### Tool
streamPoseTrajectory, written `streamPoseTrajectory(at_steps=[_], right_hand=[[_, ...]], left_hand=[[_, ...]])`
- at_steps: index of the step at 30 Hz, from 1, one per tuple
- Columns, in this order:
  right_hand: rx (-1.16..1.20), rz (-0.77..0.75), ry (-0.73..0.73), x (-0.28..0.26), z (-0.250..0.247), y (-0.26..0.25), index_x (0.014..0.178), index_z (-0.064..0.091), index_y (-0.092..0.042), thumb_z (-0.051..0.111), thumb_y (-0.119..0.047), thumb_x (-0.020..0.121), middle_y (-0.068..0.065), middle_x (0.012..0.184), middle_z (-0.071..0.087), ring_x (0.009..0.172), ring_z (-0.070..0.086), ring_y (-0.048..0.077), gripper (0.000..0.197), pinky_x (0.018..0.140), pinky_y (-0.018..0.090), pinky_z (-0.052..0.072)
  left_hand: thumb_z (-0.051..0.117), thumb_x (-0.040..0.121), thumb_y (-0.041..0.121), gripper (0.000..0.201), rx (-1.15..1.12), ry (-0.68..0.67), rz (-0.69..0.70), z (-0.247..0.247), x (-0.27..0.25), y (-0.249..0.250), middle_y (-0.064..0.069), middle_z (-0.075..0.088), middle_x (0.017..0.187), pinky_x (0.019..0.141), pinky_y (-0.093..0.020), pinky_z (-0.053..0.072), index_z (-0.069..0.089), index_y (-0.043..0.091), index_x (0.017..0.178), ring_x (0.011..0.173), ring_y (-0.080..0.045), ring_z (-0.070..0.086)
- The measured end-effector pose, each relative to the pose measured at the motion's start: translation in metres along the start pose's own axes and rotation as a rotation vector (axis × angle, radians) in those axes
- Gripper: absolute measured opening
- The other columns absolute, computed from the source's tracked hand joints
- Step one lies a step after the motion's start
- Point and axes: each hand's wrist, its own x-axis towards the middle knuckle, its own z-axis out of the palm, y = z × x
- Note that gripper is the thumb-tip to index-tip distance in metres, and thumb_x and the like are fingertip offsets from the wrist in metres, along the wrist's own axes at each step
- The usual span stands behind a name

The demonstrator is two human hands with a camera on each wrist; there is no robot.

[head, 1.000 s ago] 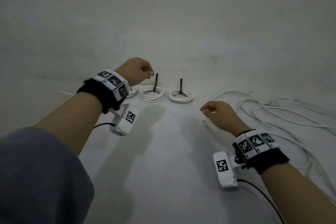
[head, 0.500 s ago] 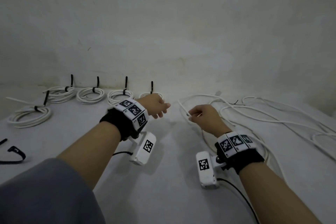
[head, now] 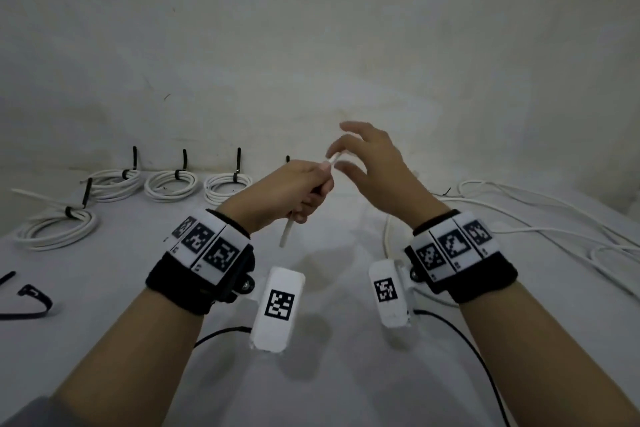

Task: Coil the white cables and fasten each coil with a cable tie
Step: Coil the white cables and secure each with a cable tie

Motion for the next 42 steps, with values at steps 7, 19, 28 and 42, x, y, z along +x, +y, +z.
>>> streamPoseTrajectory(at_steps=[7,19,28,42], right_hand=[[0.116,-0.026,0.161,0.028,-0.018,-0.009,0.085,0.060,-0.008,0.057,-0.026,0.093,0.008,0.078,0.063,0.076,0.058,0.023,0.020,0.073,0.034,0.045],[-0.303,-0.157,-0.124,-0.013,0.019,0.016,0.118,0.057,-0.022,0.051,-0.009,0.094,0.003,0.091,0.057,0.067,0.060,0.022,0.028,0.052,0.037,0.048],[-0.392,-0.529,-0.149,-0.015,0.008,-0.071,0.090,0.073,-0.019,0.069,0.007,0.071,0.006,0.081,0.054,0.061,0.050,0.024,0.033,0.041,0.027,0.026],[0.092,-0.128,0.395,0.003,-0.012,-0.031,0.113,0.069,-0.019,0.061,-0.015,0.089,-0.003,0.078,0.050,0.064,0.044,0.000,0.026,0.061,0.009,0.032]], left_hand=[[0.027,0.103,0.034,0.043,-0.421,0.308,0.224,-0.019,-0.008,0.005,0.012,0.023,0.042,0.033,-0.013,0.011,0.031,0.019,0.063,0.034,-0.002,0.016],[0.019,0.104,0.033,0.043,-1.029,0.512,0.485,-0.096,-0.025,-0.015,0.010,0.026,0.040,0.034,-0.015,0.021,0.035,0.018,0.067,0.031,-0.003,0.021],[0.022,0.103,0.019,0.036,-0.699,0.547,0.406,-0.050,-0.001,-0.019,0.009,0.025,0.044,0.038,-0.018,0.018,0.032,0.014,0.069,0.036,-0.004,0.020],[0.024,0.103,0.033,0.046,-0.412,0.148,0.277,-0.003,-0.003,-0.018,0.005,0.033,0.041,0.035,-0.012,0.021,0.043,0.009,0.069,0.031,-0.003,0.022]])
